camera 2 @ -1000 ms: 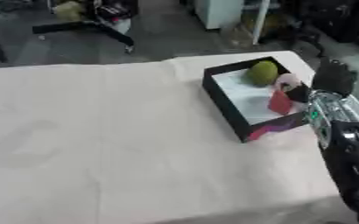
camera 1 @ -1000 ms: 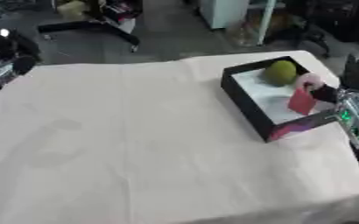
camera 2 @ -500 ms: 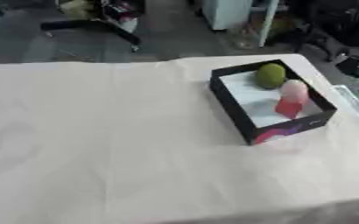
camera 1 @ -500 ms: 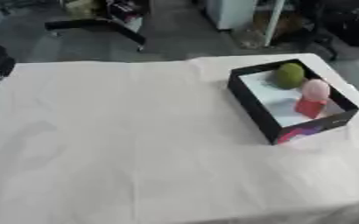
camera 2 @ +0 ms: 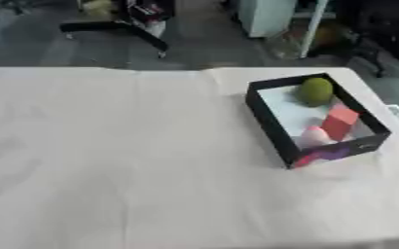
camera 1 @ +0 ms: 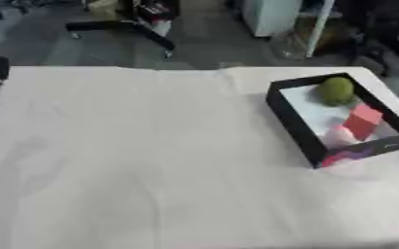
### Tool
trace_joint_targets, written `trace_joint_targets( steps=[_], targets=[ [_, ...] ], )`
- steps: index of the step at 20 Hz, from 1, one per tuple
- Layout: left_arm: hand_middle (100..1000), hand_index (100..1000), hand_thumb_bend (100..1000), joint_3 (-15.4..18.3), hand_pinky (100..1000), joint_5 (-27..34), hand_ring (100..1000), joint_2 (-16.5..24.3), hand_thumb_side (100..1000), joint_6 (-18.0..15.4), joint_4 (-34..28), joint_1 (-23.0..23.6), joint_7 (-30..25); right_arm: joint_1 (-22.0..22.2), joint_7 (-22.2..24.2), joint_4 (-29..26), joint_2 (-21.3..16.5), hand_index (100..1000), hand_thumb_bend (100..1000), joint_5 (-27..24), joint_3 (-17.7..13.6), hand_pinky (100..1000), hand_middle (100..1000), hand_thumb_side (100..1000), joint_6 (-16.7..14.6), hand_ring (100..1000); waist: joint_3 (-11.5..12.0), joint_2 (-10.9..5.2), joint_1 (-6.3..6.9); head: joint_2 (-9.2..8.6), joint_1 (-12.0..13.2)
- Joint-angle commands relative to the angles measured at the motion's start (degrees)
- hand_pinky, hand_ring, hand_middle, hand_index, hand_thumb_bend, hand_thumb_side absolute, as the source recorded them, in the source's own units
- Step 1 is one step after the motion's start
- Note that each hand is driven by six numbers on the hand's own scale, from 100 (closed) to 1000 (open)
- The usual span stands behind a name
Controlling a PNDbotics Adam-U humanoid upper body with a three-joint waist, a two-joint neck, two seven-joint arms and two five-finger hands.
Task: Pick up the objects with one hand, pass them to the other hand, and then place them into the box on the other side of the table.
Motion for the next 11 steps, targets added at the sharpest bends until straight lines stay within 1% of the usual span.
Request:
trace_joint_targets(
  steps=[1, 5, 8, 11],
  targets=[
    [536, 623, 420, 1.7, 724, -0.9, 562, -1.3, 473, 0.8, -2.4, 0.0, 3.0, 2.1, -5.7, -3.6, 3.3, 957, 114, -4.2, -0.3, 453, 537, 426, -0.7, 684, -0.4, -0.13, 0.26, -0.20, 1.4],
    [557, 641, 419, 1.9, 730, -2.2, 578, -3.4, 476, 1.6, -3.4, 0.3, 5.3, 6.5, -12.2, -6.1, 7.9, 955, 101, -9.3, 0.1, 431, 528, 418, -2.5, 674, -1.3, 0.15, 0.59, -0.42, 2.3],
    [569, 653, 417, 2.0, 734, -2.9, 587, -4.3, 483, 2.0, -3.5, 0.9, 6.4, 7.4, -15.1, -6.1, 8.9, 954, 100, -11.9, 0.9, 428, 528, 405, -3.8, 673, -1.1, 0.06, 0.65, -0.20, 2.7],
    [575, 657, 415, 2.1, 737, -3.1, 591, -4.9, 488, 2.3, -3.4, 1.7, 7.0, 7.9, -16.5, -5.4, 9.0, 952, 100, -13.3, 1.3, 425, 524, 403, -4.5, 670, -0.6, -0.15, 0.72, 0.00, 3.2]
  ],
)
